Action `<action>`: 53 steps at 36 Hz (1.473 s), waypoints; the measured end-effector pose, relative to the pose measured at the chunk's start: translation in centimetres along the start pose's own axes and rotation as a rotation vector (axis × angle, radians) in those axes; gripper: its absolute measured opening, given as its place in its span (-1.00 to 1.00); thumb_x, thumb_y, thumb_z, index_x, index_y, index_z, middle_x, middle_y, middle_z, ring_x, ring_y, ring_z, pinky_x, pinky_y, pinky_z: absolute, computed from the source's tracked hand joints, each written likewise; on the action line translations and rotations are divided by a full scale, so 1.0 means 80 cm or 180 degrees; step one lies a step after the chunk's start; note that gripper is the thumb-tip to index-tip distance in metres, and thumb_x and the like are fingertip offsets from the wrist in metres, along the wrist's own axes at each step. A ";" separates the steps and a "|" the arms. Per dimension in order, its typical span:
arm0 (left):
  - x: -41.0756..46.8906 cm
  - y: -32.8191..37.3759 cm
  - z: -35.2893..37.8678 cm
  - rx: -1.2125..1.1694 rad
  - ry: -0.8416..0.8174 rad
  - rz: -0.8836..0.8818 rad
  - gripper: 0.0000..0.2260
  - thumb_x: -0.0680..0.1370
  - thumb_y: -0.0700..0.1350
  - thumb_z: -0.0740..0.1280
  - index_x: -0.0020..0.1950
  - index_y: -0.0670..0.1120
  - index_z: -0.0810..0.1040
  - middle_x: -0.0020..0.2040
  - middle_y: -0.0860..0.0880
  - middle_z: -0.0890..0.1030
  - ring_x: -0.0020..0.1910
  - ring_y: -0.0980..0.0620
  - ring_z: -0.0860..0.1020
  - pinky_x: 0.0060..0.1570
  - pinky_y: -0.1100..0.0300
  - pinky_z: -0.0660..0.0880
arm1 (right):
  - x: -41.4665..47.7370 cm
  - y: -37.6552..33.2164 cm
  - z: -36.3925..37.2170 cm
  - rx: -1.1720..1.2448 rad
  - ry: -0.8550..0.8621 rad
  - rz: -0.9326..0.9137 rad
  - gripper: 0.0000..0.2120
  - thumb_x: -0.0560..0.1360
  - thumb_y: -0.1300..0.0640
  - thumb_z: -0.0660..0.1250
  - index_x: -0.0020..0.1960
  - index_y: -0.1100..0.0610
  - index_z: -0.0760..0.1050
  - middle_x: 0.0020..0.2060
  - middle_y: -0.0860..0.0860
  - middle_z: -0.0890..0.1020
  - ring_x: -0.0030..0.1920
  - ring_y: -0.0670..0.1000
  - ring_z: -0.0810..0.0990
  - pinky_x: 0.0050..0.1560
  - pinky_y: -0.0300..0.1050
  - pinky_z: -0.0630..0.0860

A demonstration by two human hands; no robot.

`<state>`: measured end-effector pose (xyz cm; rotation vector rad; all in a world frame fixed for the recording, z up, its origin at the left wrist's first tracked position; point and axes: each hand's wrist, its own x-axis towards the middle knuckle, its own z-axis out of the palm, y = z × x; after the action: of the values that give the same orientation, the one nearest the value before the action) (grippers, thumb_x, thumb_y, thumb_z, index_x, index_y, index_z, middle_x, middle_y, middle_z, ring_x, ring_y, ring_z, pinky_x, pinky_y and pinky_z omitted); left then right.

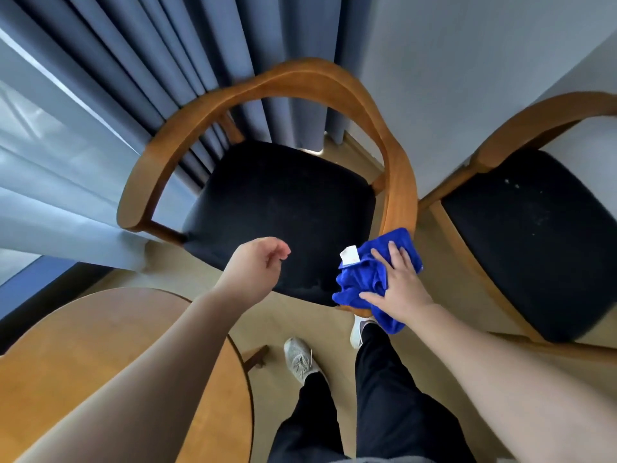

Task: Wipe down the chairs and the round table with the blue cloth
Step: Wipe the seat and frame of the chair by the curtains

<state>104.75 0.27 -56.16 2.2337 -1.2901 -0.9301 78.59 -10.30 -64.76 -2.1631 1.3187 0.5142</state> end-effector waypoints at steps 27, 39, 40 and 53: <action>0.005 -0.006 -0.069 -0.0354 0.0226 -0.0146 -0.80 0.58 -0.22 0.21 -0.03 0.05 0.55 -0.11 0.12 0.56 -0.14 0.16 0.53 -0.14 0.34 0.38 | -0.026 -0.067 -0.054 -0.0522 -0.0019 -0.0501 -0.34 0.52 0.15 0.26 0.56 -0.02 0.10 0.39 0.00 0.25 0.38 0.06 0.25 0.32 -0.10 0.36; 0.063 -0.005 -0.108 -0.0276 0.0449 0.0032 -0.82 0.59 -0.19 0.21 0.04 0.05 0.55 -0.04 0.11 0.56 -0.06 0.15 0.51 -0.04 0.33 0.38 | 0.097 -0.100 -0.204 -0.1741 0.0327 -0.1027 -0.33 0.55 0.17 0.25 0.57 -0.02 0.04 0.54 0.09 0.07 0.48 0.17 0.14 0.32 0.03 0.37; 0.073 -0.007 -0.107 -0.0250 0.0449 0.0045 -0.82 0.59 -0.19 0.21 0.04 0.04 0.55 -0.03 0.11 0.56 -0.06 0.15 0.51 -0.04 0.33 0.38 | 0.117 -0.104 -0.214 -0.1884 0.0339 -0.1131 -0.34 0.55 0.18 0.25 0.57 -0.02 0.05 0.54 0.09 0.07 0.48 0.18 0.14 0.32 0.04 0.37; 0.217 -0.047 -0.074 -0.0062 0.0643 -0.0142 -0.78 0.57 -0.22 0.17 0.05 -0.01 0.57 0.00 0.12 0.54 0.00 0.09 0.52 -0.02 0.26 0.41 | 0.369 -0.186 -0.271 -0.2922 0.0722 -0.2242 -0.29 0.51 0.21 0.36 0.56 0.01 0.13 0.54 0.16 0.10 0.48 0.26 0.13 0.30 0.25 0.34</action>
<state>117.35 -12.89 -60.38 2.2828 -1.1404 -0.7074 105.87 -38.71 -61.18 -3.2820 0.2945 0.6559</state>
